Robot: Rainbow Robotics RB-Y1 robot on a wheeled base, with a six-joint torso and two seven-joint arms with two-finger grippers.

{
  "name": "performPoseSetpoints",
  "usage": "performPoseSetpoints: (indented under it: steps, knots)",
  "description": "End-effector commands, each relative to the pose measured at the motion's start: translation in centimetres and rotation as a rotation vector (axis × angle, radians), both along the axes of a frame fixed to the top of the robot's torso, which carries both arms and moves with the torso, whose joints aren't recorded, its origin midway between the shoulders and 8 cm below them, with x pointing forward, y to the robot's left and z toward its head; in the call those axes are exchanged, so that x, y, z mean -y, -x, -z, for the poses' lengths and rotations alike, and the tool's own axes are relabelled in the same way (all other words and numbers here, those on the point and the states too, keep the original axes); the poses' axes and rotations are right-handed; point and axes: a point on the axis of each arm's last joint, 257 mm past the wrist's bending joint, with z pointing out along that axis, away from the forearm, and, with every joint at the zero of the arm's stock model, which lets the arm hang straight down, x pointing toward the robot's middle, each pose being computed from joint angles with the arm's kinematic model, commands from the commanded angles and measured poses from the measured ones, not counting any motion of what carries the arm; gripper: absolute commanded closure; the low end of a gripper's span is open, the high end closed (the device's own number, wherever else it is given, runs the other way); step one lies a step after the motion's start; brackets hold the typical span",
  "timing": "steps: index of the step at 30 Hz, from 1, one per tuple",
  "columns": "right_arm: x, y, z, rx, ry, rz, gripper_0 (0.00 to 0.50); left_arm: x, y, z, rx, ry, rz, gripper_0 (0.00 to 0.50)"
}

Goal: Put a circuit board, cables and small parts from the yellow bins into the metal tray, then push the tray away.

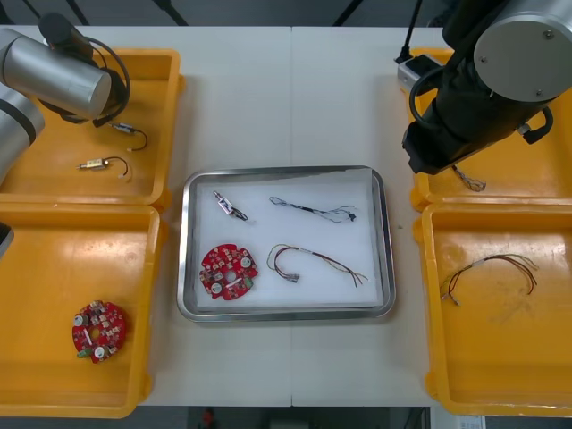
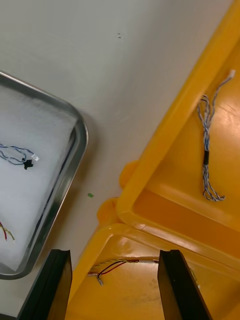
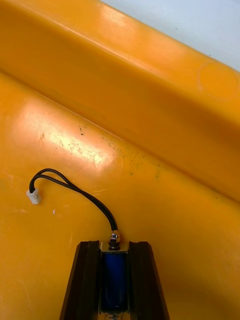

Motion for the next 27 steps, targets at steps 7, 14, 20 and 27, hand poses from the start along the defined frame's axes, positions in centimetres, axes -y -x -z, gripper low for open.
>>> performPoseSetpoints:
  steps: [7,14,20,27]
  knots:
    - [6.2,-0.1,-3.0,0.053,-0.064,0.168,0.0,1.8,-1.2,-2.1,0.049,0.008,0.005,0.5]
    - [8.7,0.1,-3.4,0.062,-0.126,0.242,0.0,1.4,-0.4,-3.3,0.005,0.067,-0.032,0.5]
    - [10.7,0.5,-2.8,0.062,-0.145,0.302,0.0,1.1,1.9,-5.3,-0.103,0.094,-0.021,0.5]
    - [13.9,0.7,-1.7,0.074,-0.134,0.392,0.0,-0.2,3.8,-8.5,-0.158,0.064,0.025,0.5]
